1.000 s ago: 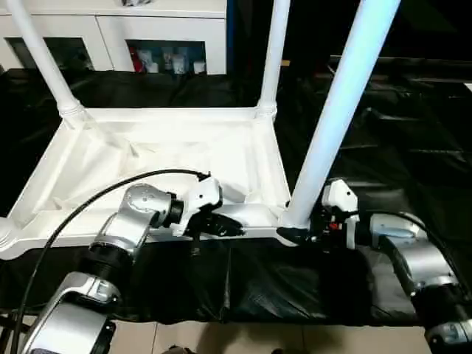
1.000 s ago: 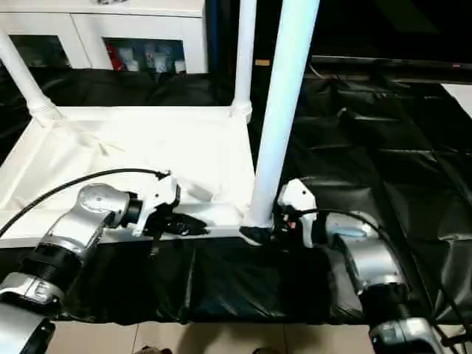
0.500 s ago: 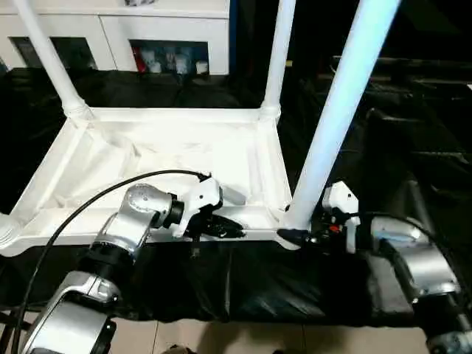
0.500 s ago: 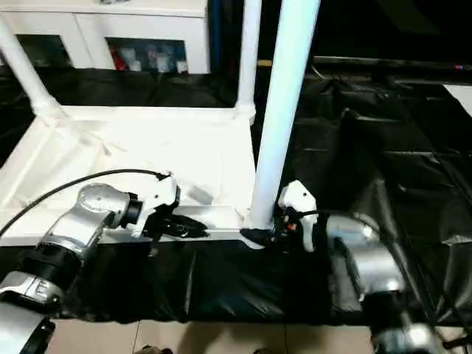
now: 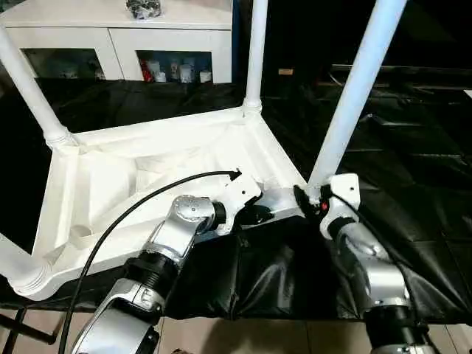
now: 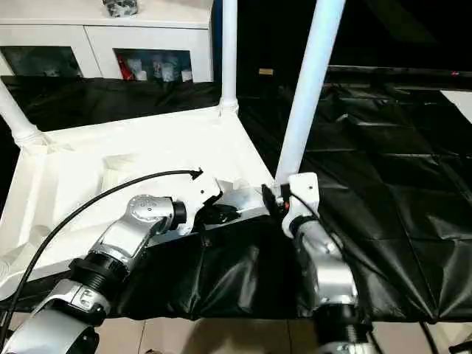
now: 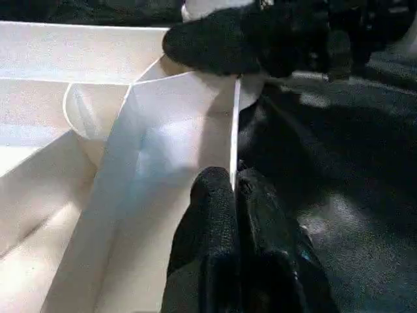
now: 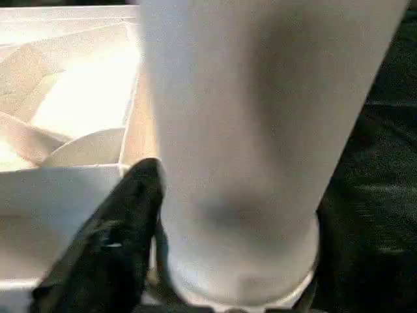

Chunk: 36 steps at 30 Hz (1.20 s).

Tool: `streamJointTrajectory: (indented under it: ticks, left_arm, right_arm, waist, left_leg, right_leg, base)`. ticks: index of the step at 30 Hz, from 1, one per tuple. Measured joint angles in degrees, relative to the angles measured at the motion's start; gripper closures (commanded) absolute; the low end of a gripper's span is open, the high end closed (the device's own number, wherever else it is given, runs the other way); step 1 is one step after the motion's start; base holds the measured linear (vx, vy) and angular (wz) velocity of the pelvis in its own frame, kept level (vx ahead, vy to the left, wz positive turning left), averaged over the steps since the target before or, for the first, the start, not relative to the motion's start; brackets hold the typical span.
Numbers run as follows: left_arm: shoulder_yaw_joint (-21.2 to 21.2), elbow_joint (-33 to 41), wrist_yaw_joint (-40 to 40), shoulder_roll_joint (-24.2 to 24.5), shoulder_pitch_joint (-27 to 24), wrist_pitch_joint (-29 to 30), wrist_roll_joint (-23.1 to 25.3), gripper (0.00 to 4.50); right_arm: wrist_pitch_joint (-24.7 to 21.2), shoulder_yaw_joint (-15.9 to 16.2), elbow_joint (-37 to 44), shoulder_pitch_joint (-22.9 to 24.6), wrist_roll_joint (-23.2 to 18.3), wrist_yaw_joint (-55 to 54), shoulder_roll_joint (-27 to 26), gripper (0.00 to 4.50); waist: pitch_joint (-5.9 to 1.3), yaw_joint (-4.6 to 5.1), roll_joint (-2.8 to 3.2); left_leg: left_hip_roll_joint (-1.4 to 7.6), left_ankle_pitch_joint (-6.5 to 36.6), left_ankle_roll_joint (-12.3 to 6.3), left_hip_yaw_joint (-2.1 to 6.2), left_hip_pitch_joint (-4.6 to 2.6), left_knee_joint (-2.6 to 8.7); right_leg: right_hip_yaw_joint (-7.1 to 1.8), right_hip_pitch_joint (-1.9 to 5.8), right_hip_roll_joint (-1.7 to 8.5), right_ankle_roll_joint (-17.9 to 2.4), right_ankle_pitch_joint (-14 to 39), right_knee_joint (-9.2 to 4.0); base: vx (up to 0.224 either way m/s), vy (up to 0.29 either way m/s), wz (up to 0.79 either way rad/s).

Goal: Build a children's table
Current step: Rotate leg to tighten

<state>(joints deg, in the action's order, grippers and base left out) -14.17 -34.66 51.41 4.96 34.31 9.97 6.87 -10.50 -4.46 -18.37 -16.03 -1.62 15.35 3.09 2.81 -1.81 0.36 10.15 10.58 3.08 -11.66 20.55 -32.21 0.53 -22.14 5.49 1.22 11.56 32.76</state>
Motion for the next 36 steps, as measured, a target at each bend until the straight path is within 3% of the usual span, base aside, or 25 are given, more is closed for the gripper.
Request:
streamJointTrajectory:
  ticks: [1, 3, 9, 12, 21, 33, 36]
  left_arm:
    - [0.00, 0.11, 0.02, 0.02, -0.01, -0.16, 0.10, 4.50]
    - [-0.27, 0.14, 0.68, 0.74, -0.17, -2.00, 0.27, 4.50]
    - [-0.26, 0.86, 6.41, 5.94, -0.97, -6.92, -1.62, 4.50]
    - [-0.19, 0.76, 11.32, 8.90, -1.06, -9.32, -2.53, 4.50]
    - [-1.12, -0.82, 23.53, 14.05, 0.09, -11.82, -5.37, 4.50]
    - [-1.57, -4.26, 27.52, 14.84, 1.76, -13.74, -6.00, 4.50]
    - [-1.51, -4.64, 27.83, 14.90, 1.88, -13.76, -6.12, 4.50]
  right_arm:
    - [0.16, 0.00, 0.02, 0.00, 0.00, 0.04, 0.04, 0.72]
    - [1.14, 0.53, -0.23, -0.01, -0.09, 2.56, 1.23, 0.60]
    - [3.10, 3.89, -0.52, -0.06, -2.21, 16.86, 7.81, 0.60]
    - [3.82, 5.83, -0.44, -0.18, -3.22, 24.69, 10.67, 0.60]
    - [5.84, 11.43, -0.82, -1.97, -5.48, 46.22, 20.76, 0.60]
    - [6.82, 12.56, -4.39, -4.46, -6.75, 51.54, 22.26, 1.68]
    - [5.99, 12.49, -4.28, -4.42, -7.05, 51.55, 21.98, 1.76]
  waist:
    - [-0.03, 0.01, 0.05]
    - [0.00, 0.03, 0.00]
    - [0.05, 0.16, -0.08]
    - [0.12, 0.04, -0.19]
    - [0.30, -0.23, -0.48]
    - [0.37, -0.34, -0.59]
    - [0.37, -0.35, -0.60]
  left_leg:
    - [0.00, 0.00, -0.01, 0.02, 0.05, 0.07]
    - [0.00, -0.01, -0.02, 0.06, 0.07, 0.11]
    - [0.34, -0.05, -0.07, 0.18, 0.56, 0.29]
    - [0.84, -0.06, -0.04, 0.18, 0.63, 0.32]
    - [0.91, -0.12, -0.27, 0.02, 0.69, 0.08]
    - [0.96, -0.11, -0.25, 0.01, 0.67, -0.10]
    - [0.97, -0.11, -0.24, 0.01, 0.65, -0.11]
  right_leg:
    - [0.02, 0.07, -0.01, 0.00, -0.01, 0.00]
    - [0.05, 0.02, -0.02, -0.01, -0.02, 0.11]
    - [0.29, -0.65, -0.30, 0.02, -0.45, 0.44]
    - [0.42, -0.78, -0.68, 0.00, -0.44, 0.43]
    - [0.38, -0.79, -0.70, -0.13, -0.25, 0.46]
    - [0.37, -0.77, -0.71, -0.24, -0.32, 0.57]
    - [0.37, -0.78, -0.71, -0.26, -0.30, 0.65]
  base:
    - [0.000, 0.000, 0.00]
    - [0.000, 0.000, 0.00]
    - [0.000, 0.000, 0.00]
    - [0.000, 0.000, 0.00]
    - [0.000, 0.000, 0.00]
    - [0.000, 0.000, 0.00]
    - [0.000, 0.000, 0.00]
